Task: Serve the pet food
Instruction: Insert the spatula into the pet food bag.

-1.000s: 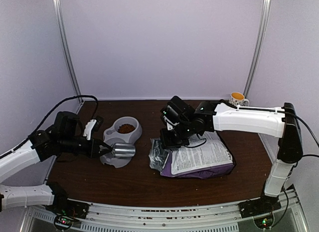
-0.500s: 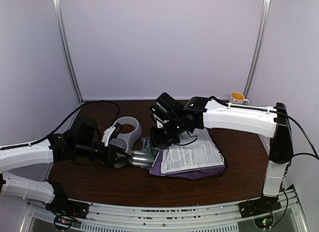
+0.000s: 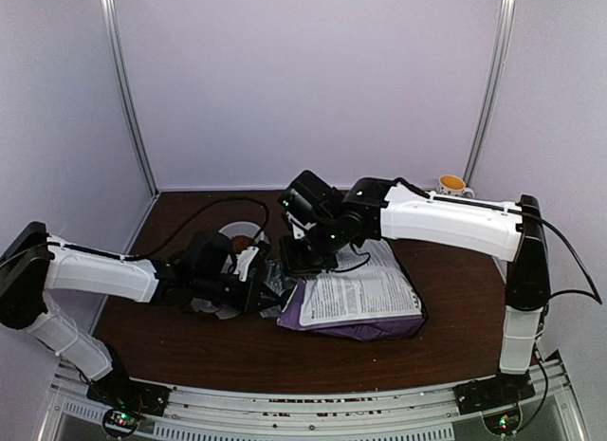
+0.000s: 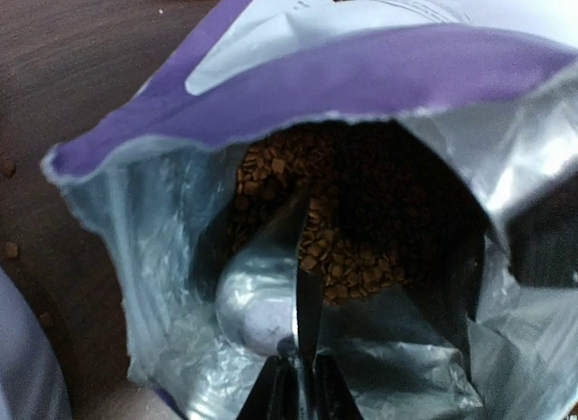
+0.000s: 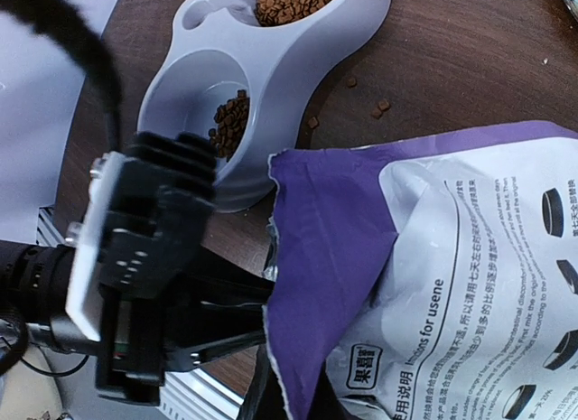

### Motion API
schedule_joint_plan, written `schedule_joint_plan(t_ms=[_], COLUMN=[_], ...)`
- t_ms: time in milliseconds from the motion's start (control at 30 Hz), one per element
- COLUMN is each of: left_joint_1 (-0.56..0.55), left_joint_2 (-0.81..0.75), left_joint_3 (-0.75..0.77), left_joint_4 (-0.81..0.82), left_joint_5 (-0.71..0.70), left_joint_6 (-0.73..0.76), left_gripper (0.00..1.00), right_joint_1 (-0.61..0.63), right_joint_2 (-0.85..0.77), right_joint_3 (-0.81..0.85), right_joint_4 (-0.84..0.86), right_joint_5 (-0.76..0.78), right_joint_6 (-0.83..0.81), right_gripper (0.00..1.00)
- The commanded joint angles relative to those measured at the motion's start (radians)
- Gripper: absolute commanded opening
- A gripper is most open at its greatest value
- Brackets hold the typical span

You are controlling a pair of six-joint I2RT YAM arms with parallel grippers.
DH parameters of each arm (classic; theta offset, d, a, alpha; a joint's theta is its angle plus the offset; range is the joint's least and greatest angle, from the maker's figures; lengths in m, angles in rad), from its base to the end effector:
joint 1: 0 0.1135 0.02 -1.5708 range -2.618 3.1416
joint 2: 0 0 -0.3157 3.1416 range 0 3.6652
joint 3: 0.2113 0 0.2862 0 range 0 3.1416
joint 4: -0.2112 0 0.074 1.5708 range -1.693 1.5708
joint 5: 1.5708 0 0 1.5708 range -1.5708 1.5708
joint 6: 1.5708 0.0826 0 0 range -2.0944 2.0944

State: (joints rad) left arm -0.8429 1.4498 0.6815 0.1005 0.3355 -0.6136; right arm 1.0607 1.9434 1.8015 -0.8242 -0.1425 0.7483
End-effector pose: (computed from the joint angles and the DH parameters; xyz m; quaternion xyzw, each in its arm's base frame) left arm 0.2087 -0.2751 0.1815 0.1739 0.8730 -0.3985 0.2211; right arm 0.2383 0.4499 0.2993 -0.1691 0.9373 0.2755 0.1302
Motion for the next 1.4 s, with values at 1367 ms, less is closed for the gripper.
schedule_joint_plan(t_ms=[1367], left_joint_1=[-0.036], left_joint_2=[0.366], left_joint_3=[0.005], left_joint_4=[0.789], left_joint_5=[0.33], left_joint_6=[-0.474], left_gripper=[0.0], right_joint_1=[-0.018], right_joint_2=[-0.115], right_joint_3=[-0.116], right_joint_4=[0.117], right_joint_5=[-0.004], right_joint_6=[-0.004], right_gripper=[0.0])
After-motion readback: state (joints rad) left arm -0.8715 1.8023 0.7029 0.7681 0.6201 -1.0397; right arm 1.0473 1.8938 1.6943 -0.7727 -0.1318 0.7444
